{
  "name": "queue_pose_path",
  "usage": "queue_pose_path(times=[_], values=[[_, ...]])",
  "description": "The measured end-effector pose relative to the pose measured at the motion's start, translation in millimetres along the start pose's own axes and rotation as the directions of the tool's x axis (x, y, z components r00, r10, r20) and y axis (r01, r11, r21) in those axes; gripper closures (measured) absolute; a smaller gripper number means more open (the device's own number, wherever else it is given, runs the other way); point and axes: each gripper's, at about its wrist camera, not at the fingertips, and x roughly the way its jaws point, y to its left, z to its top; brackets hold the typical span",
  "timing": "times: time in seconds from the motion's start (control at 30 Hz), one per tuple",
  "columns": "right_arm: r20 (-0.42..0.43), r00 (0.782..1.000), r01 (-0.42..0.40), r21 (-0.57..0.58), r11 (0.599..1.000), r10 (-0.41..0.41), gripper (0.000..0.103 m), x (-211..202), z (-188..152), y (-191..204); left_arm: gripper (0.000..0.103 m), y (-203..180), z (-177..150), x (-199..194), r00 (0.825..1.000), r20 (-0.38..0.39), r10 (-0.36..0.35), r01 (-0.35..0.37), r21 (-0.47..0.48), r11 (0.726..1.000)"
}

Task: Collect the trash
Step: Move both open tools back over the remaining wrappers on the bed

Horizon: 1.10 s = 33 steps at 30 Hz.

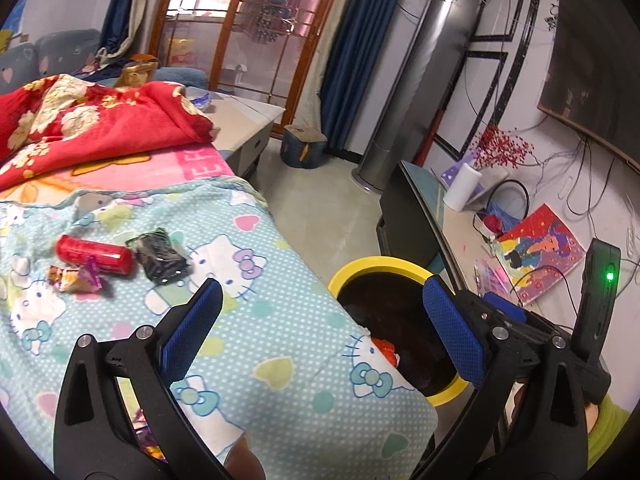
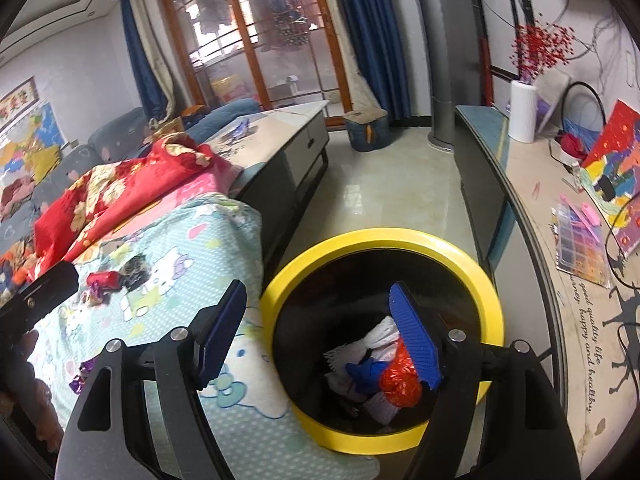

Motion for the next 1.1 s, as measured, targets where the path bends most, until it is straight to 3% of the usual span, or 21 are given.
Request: queue_pose_path(times=[0.53, 1.1], values=[[0.030, 0.994, -0.100, -0.132, 0.986, 0.105, 0.030, -10, -6, 66, 0.011, 44, -1, -32, 0.994, 0.067, 0.085, -0.081, -0.067, 0.994], [0.040, 0.978, -0.188, -0.232, 0.954, 0.203, 0.026, -15, -14, 121, 0.011, 94, -9, -67, 0.968, 0.128, 0.215, -0.200, -0.124, 0.972]])
